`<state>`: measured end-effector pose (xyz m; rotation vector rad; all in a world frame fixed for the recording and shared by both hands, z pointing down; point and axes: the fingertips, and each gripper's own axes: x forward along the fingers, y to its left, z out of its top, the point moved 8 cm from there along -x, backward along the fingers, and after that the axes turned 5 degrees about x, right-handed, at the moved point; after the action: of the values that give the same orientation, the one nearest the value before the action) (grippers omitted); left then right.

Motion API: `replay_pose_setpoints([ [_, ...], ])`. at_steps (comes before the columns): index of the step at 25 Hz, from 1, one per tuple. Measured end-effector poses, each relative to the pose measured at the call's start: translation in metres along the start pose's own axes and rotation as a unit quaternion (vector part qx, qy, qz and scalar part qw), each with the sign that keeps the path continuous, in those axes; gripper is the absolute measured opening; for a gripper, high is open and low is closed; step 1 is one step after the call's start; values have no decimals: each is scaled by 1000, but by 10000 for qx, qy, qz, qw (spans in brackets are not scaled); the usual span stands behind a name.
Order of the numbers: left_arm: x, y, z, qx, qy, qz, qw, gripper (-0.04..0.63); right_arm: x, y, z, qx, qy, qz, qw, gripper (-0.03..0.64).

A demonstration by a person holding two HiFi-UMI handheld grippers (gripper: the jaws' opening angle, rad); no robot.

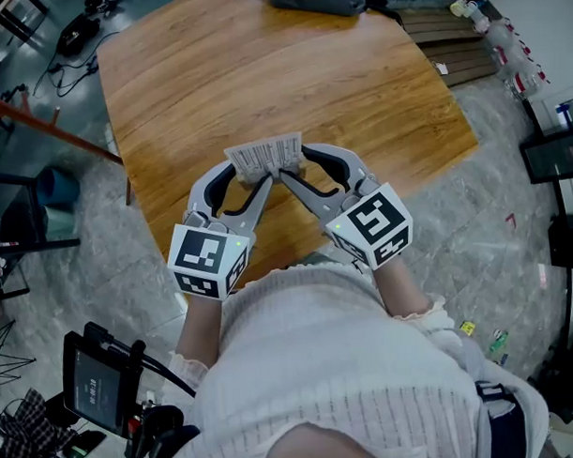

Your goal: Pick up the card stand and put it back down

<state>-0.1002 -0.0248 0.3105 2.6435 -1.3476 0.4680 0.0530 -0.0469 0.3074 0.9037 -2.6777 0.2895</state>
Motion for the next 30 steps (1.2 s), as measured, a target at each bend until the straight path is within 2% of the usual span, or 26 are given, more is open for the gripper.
replay_pose_setpoints([
  [18, -2, 2, 3, 134, -94, -72, 9998, 207, 0, 0, 4, -16, 11, 52, 10000, 175],
  [25, 47, 34, -35, 112, 32, -88, 9999, 207, 49, -36, -30, 127, 152, 46, 9998, 175],
  [30, 54, 31, -40, 205, 263, -35, 9994, 206, 54, -43, -40, 261, 327, 176, 9990, 176],
])
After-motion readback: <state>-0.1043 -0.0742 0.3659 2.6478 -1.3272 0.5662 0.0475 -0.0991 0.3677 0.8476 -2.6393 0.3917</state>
